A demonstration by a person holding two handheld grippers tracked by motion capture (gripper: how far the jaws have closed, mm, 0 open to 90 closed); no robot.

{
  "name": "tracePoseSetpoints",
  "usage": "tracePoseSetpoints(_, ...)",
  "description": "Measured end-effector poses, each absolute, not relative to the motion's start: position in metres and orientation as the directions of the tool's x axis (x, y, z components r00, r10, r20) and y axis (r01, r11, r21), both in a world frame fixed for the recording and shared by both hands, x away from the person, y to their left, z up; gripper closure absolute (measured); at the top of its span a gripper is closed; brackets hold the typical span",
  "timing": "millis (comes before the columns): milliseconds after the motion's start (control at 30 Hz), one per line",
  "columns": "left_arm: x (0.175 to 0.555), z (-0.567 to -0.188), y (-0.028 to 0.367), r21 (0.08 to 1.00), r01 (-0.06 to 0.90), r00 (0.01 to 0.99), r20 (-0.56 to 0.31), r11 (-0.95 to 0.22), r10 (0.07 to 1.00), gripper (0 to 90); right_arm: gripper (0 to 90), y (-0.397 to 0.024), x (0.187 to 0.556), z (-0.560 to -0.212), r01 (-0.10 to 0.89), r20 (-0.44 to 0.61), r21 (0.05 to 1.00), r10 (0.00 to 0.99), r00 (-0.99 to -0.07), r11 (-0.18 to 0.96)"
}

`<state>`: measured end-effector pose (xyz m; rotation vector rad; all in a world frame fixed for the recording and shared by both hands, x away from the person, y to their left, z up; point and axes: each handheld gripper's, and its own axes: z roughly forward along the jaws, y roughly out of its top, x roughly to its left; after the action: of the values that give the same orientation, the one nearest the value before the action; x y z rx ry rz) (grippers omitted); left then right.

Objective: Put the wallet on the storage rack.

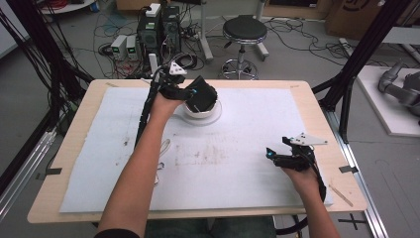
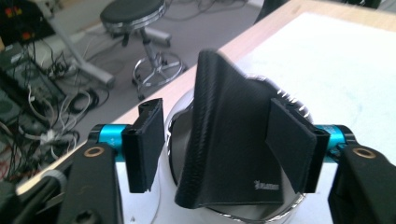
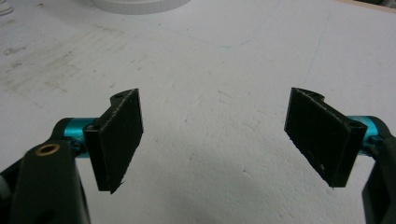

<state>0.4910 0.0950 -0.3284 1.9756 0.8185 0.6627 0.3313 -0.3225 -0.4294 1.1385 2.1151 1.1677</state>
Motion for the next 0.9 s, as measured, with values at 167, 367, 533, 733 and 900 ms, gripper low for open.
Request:
tracePoseSetpoints(167, 0.477, -0.314, 0.100, 0.893, 0.248, 0.662, 0.128, -0.376, 0.739, 33.9, 19.7, -0.321, 0.331, -0.428, 0.436, -0.011, 0.850, 0.836, -0.548, 0.297)
tracePoseSetpoints(367, 0.464, -0.304, 0.110, 0.910, 0.228, 0.679, 0.106, -0.347, 0.727, 30.4, 19.6, -0.321, 0.334, -0.427, 0.434, -0.013, 0.852, 0.840, -0.543, 0.293)
tracePoseSetpoints(533, 0.448, -0.299, 0.117, 0.918, 0.206, 0.704, 0.101, -0.339, 0.702, 27.8, 19.7, -0.322, 0.335, -0.426, 0.427, -0.016, 0.857, 0.842, -0.539, 0.290)
tracePoseSetpoints(733, 0.429, -0.303, 0.131, 0.927, 0.202, 0.724, 0.076, -0.316, 0.685, 25.3, 19.6, -0.323, 0.339, -0.426, 0.428, -0.009, 0.862, 0.852, -0.524, 0.272)
tracePoseSetpoints(900, 0.407, -0.318, 0.152, 0.932, 0.216, 0.731, 0.043, -0.290, 0.681, 22.4, 19.7, -0.321, 0.341, -0.426, 0.427, -0.010, 0.862, 0.852, -0.523, 0.272)
